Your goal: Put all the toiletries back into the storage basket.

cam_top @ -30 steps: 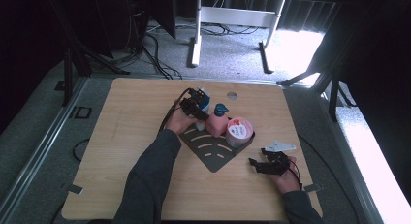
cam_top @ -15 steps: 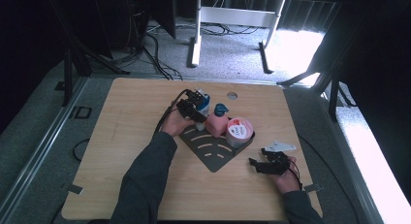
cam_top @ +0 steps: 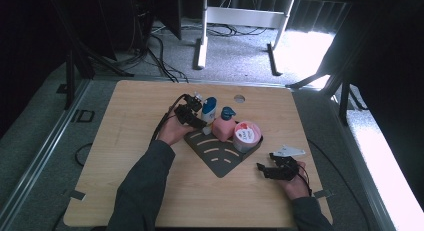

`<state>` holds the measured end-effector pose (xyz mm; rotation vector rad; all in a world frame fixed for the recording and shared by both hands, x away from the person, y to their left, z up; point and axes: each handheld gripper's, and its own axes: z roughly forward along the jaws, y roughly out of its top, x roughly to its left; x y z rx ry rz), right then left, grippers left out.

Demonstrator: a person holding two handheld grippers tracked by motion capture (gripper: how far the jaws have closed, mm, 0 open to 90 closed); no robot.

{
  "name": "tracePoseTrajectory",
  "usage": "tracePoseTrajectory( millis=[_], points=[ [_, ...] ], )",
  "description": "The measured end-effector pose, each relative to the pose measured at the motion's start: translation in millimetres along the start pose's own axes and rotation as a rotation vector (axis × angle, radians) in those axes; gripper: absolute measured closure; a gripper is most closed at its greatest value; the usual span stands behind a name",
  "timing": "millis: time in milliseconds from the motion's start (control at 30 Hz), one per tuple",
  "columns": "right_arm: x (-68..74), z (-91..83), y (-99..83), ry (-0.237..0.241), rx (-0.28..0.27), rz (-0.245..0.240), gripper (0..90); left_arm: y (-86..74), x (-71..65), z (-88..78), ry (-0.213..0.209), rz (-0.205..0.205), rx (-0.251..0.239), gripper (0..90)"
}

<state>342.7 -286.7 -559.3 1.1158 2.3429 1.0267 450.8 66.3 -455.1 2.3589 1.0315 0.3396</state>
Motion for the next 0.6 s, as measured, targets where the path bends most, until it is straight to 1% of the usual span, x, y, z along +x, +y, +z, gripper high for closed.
tracePoseTrajectory(
  millis=[100,167,300,367,467,533,567,600],
  points=[
    [0.0,0.0,0.0,0.000,0.000,0.000,28.1,-3.2,-3.0,-7.2,0.006,0.002,-0.029,45.1],
    [0.0,0.0,0.0,0.000,0.000,0.000,28.1,-6.3,-4.8,-11.8,-0.001,-0.005,-0.054,45.3],
    [0.1,-0.1,-0.1,-0.001,0.000,0.000,28.1,-10.6,-9.1,-18.0,0.006,0.008,-0.069,44.6],
    [0.1,-0.1,-0.1,-0.001,0.000,0.000,28.1,-13.5,-10.9,-21.5,0.004,0.010,-0.090,44.4],
    [0.0,-0.1,-0.1,-0.001,0.000,0.000,28.1,-20.5,-11.3,-24.0,0.005,-0.001,-0.102,44.4],
    [0.0,-0.1,-0.1,-0.001,0.000,0.000,28.1,-27.8,-12.0,-25.1,0.023,-0.008,-0.109,44.4],
    [-0.1,-0.1,-0.1,0.000,0.000,0.000,28.1,-32.2,-13.3,-26.3,0.049,-0.017,-0.117,44.3],
    [-0.2,-0.2,-0.1,0.000,0.001,0.000,28.1,-32.2,-13.3,-26.3,0.049,-0.017,-0.117,44.4]
  ],
)
